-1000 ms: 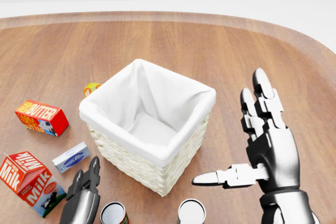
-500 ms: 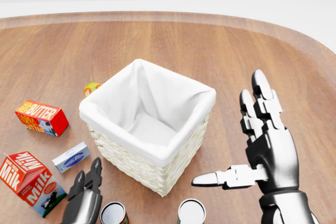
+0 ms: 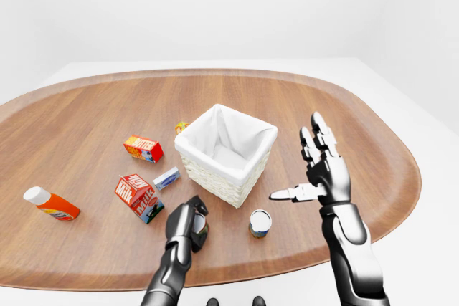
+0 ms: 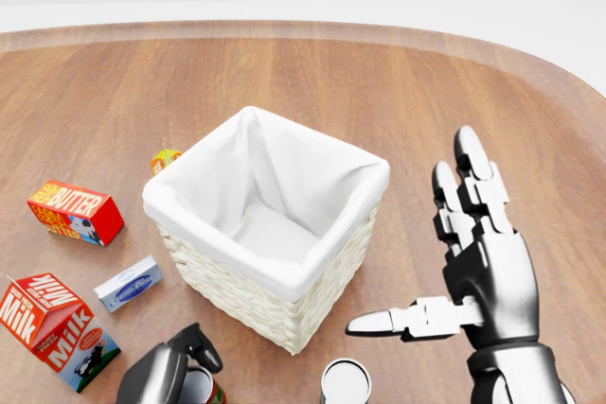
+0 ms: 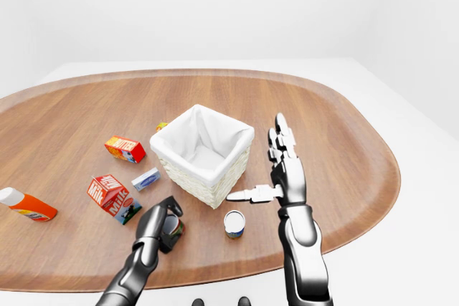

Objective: Pick up the tomato sauce, and put it in the basket.

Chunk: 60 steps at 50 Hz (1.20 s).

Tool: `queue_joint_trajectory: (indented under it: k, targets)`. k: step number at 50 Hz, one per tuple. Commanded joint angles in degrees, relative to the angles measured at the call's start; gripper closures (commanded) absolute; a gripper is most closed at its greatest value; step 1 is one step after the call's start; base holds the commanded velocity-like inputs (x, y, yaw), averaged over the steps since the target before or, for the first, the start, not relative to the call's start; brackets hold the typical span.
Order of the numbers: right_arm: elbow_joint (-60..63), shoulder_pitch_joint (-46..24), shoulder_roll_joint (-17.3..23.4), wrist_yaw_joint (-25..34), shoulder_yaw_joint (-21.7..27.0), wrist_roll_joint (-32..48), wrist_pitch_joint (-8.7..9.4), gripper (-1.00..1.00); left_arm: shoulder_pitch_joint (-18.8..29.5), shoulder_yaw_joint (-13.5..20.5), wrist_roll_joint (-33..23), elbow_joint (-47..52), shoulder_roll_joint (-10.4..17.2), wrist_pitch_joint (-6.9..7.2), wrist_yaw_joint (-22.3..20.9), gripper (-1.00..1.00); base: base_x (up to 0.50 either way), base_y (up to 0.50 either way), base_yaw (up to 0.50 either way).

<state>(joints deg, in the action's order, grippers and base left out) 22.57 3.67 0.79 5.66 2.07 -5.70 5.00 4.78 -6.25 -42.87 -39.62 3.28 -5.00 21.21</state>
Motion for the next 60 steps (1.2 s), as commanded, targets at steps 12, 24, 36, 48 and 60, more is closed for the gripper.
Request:
queue_joint_trajectory:
  k: [12, 24, 36, 48, 60]
  targets:
    - [-0.3, -0.2, 0.0, 0.0, 0.1, 0.0, 0.00, -1.00, -3.8, 0.8, 0.3, 10.1, 0.0, 0.00, -4.3, 1.00, 0.00, 0.00, 0.00]
    - [0.9, -0.5, 0.1, -0.2, 0.4, -0.1, 0.00, -1.00, -9.9, 1.5, 3.3, 31.1, -0.4, 0.00, -14.2, 1.00, 0.00, 0.00, 0.00]
    - [-0.2, -0.5, 0.1, -0.1, 0.4, 0.0, 0.00, -1.00, -14.0, 1.8, 5.1, 47.5, -0.8, 0.00, -21.2, 1.00, 0.00, 0.00, 0.00]
    - [0.3, -0.3, 0.1, -0.2, 0.2, 0.0, 0.00, -1.00, -15.9, 1.6, 5.9, 56.5, -0.9, 1.95, -25.0, 1.00, 0.00, 0.00, 0.00]
    - [-0.3, -0.3, 0.0, -0.2, 0.2, 0.2, 0.00, -1.00, -16.5, 1.6, 6.1, 60.3, -1.0, 3.53, -26.6, 1.00, 0.00, 0.00, 0.00]
